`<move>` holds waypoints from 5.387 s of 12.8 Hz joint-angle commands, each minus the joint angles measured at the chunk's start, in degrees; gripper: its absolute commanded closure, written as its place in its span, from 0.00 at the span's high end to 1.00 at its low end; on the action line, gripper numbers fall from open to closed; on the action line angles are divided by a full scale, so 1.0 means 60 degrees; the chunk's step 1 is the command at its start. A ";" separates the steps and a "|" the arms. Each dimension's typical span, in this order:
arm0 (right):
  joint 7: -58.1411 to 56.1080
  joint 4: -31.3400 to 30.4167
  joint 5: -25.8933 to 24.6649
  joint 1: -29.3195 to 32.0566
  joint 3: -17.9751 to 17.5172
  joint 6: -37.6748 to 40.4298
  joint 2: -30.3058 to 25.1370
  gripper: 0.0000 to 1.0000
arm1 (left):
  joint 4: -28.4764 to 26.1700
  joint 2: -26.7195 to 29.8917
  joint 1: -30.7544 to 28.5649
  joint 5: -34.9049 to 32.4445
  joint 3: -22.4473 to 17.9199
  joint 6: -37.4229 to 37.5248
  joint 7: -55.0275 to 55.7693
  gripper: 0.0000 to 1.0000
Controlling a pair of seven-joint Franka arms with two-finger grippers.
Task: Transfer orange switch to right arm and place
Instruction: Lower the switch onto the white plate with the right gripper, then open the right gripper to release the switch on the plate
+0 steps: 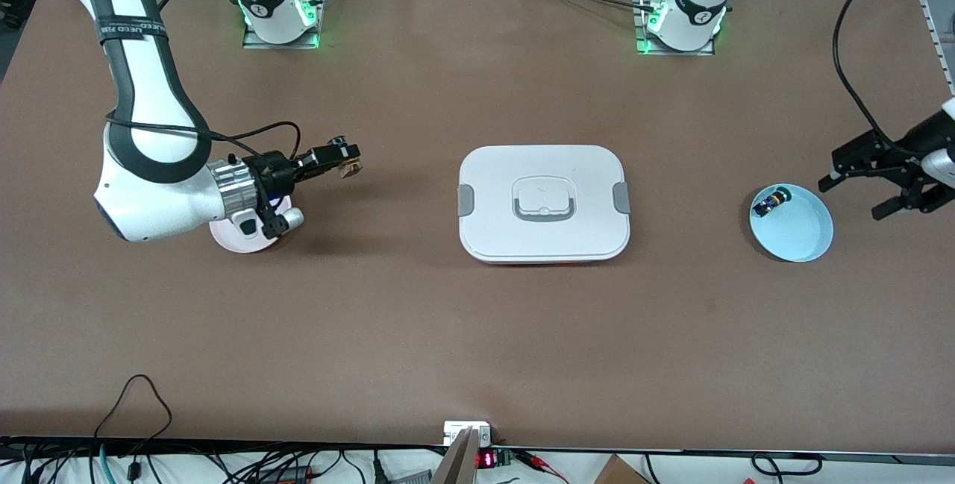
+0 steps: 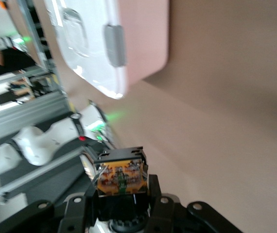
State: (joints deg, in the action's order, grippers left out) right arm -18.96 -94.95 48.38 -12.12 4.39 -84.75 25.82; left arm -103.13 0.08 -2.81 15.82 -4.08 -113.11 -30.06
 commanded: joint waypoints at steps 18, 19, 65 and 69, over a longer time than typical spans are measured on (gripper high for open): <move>-0.6269 -0.0112 -0.7167 0.0555 -0.0278 -0.2336 -0.0333 0.25 | 0.0663 0.0457 0.0981 -0.3063 -0.0126 0.3192 0.5538 1.00; -0.6738 -0.0214 -0.7532 0.0642 -0.0278 -0.2659 -0.0319 0.25 | 0.1013 0.0136 0.0951 -0.3048 -0.0126 0.3192 0.5552 1.00; -0.5184 -0.1653 -0.7917 0.1449 -0.0293 -0.5553 -0.0714 1.00 | 0.3200 -0.1493 0.1273 -0.3047 0.0065 0.3485 0.5772 1.00; -0.2471 -0.0802 -0.7477 0.1405 -0.0293 -0.3384 -0.0787 1.00 | 0.3214 -0.1508 0.1303 -0.3019 0.0065 0.3470 0.5772 1.00</move>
State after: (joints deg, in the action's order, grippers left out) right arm -39.85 -101.73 2.52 -4.11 3.22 -109.79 21.41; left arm -86.09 -7.89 4.80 -1.52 -3.63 -93.51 4.62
